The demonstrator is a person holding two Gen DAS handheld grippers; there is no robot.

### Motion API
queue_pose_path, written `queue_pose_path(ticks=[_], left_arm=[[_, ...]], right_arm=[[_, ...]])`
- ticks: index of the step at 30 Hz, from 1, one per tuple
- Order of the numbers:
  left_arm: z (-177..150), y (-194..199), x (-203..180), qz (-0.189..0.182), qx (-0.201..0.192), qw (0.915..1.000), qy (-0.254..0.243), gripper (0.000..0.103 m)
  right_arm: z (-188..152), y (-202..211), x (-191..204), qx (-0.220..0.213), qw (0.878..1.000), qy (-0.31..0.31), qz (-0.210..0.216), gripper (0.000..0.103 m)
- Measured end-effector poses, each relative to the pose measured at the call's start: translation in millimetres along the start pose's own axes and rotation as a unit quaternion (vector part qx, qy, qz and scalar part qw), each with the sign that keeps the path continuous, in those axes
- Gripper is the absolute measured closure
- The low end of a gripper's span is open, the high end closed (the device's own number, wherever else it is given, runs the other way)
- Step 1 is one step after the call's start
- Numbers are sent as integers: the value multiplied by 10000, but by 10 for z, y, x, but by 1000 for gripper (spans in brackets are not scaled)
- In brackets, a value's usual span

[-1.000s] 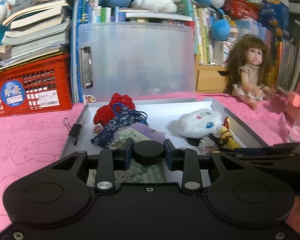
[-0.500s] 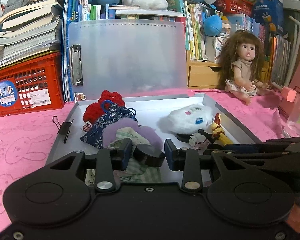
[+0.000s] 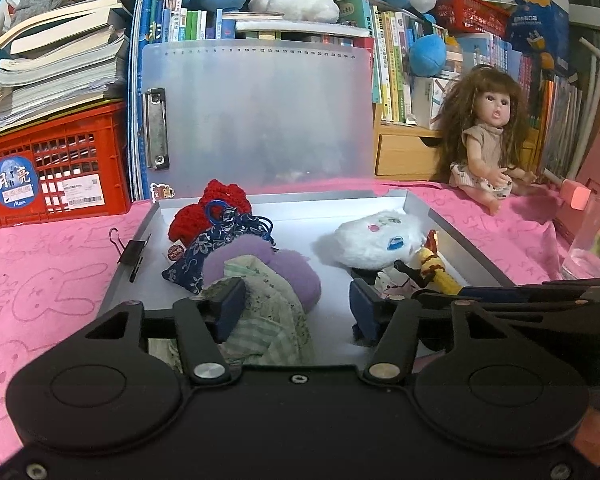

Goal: Organize objects
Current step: 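Open both grippers to release the black caps inside the box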

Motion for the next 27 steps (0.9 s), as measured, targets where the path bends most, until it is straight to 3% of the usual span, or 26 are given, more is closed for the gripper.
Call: queue_pose_path(ticks=[7,19,24,27], left_arm=[[18,44,32,-1,-21,9999,103,28],[35,113,50,34,-8,9998,187,12],[67,166,64,188,-114,9997,72,0],[76,202,67,251,-155,9996,39,0]], right_arm=[[26,54,-51,-51,10000,-46,-58,47],[30,120,-90,-80,9999,-93,-105,42],[32,152,-125,-106,9997,-122,-165,35],[32,177,-135,-135,9997,-122,-191,29]])
Point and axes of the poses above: each gripper's, at about its wrist camera, not at the fingertips, and y roughly against the way its jaws point, x to its left, z to its top, the point moved 5 cm from there along -y, roughly the way its jaws point, and after that the axes turned 8 degrees about -x, right-handed, at the moved point
